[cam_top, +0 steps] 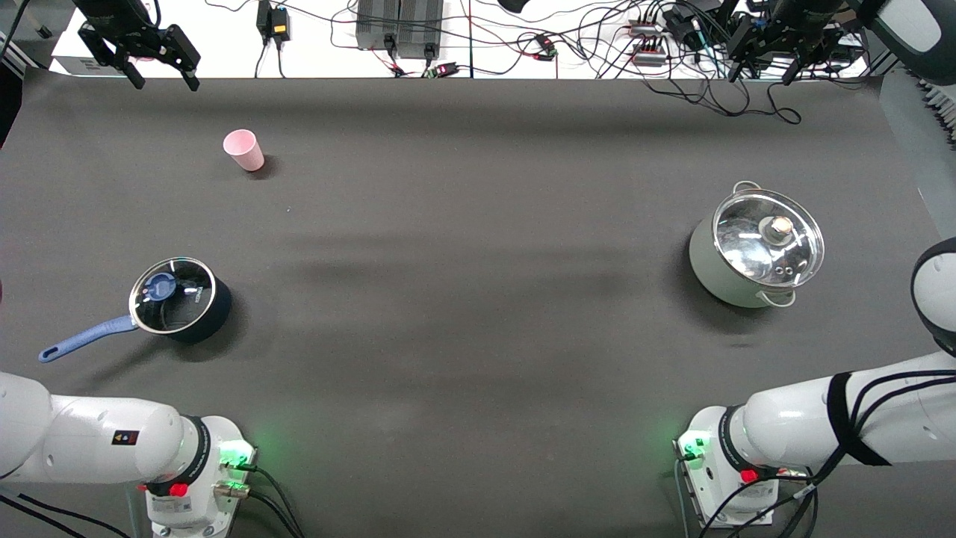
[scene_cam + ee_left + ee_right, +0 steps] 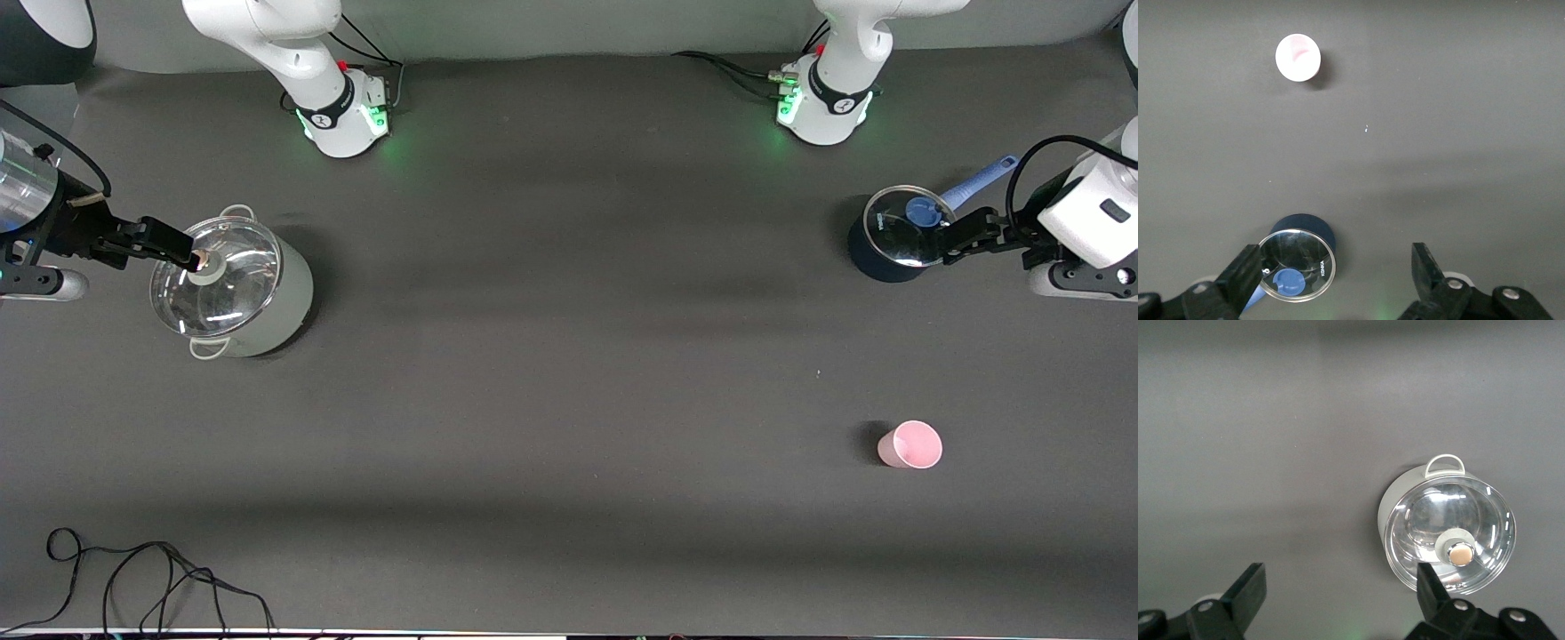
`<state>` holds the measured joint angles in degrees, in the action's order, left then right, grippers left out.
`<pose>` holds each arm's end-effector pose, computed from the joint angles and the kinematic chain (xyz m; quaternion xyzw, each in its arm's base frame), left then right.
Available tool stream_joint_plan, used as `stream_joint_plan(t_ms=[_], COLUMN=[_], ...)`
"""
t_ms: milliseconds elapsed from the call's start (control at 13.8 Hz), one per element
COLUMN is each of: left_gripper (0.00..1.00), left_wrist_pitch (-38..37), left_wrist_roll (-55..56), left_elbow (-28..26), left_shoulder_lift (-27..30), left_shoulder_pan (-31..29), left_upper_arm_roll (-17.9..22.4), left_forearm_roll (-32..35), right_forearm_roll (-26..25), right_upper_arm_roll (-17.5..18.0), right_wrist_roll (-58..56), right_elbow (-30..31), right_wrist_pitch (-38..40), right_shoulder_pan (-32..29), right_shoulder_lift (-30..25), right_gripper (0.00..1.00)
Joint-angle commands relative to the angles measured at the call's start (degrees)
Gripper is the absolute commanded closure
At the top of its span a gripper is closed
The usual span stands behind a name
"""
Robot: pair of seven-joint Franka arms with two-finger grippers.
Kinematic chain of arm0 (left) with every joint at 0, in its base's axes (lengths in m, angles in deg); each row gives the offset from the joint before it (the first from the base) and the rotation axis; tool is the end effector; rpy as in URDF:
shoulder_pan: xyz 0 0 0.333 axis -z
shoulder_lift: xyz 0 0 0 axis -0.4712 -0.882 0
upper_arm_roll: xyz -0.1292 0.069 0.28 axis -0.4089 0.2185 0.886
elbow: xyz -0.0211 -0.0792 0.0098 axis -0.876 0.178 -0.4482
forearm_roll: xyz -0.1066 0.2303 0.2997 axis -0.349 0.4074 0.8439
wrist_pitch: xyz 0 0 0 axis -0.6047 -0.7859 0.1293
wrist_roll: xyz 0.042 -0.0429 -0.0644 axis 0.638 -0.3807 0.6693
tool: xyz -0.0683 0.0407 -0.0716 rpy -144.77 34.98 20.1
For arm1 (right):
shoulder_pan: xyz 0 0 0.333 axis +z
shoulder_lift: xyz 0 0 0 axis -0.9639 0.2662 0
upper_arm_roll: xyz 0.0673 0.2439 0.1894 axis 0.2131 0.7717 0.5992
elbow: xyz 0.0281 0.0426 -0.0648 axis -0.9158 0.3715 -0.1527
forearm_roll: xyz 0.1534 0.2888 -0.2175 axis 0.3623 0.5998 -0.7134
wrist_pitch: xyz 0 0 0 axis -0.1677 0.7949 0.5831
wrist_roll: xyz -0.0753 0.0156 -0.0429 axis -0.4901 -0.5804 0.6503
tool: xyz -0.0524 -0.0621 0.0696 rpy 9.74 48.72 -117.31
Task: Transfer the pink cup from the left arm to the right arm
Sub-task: 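Move the left gripper from the navy saucepan toward the pink cup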
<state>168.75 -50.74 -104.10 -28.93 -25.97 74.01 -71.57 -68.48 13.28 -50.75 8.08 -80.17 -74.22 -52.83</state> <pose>0.5571 -0.0340 0.5908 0.9985 -0.0392 -0.0372 0.0079 0.5516 0.0261 0.6056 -0.9985 0.0455 0.0312 0.0010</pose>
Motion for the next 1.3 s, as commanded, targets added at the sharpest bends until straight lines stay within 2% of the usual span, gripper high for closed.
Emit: stream_joint_plan(t_ms=[0,362,579,868,1013,1230], left_gripper=[0.0,0.0,0.0,0.0,0.0,0.0], left_wrist_pitch=[-0.7,-0.9,-0.5,0.4,0.4,4.7], left_wrist_roll=[-3.5,-4.2,-6.0,-32.8,-42.2,-57.7], left_elbow=[-0.8,-0.4,3.7,12.2,15.8,16.9], left_shoulder_lift=[1.1,0.2,-3.6,-10.2,-14.1,-18.1], left_shoulder_pan=[0.6,0.6,0.1,-2.3,-4.4,-11.7], left_upper_arm_roll=[0.1,0.2,0.3,0.8,0.7,0.7], left_forearm_roll=[3.1,3.1,3.1,2.3,1.2,-8.1], right_forearm_roll=[1.1,1.1,1.1,1.1,1.1,1.1], right_upper_arm_roll=[-0.1,0.0,-0.1,0.0,-0.1,0.0], right_wrist_roll=[-0.5,-0.5,-0.5,-0.5,-0.5,-0.5], right_elbow=[1.0,0.3,0.4,0.5,0.5,0.4], right_wrist_pitch=[0.4,0.3,0.4,0.4,0.4,0.3], right_shoulder_pan=[-0.4,-0.4,-0.4,-0.4,-0.4,-0.4], right_shoulder_lift=[-1.0,-0.6,-0.6,-0.6,-0.6,-0.6], right_gripper=[0.0,0.0,0.0,0.0,0.0,0.0])
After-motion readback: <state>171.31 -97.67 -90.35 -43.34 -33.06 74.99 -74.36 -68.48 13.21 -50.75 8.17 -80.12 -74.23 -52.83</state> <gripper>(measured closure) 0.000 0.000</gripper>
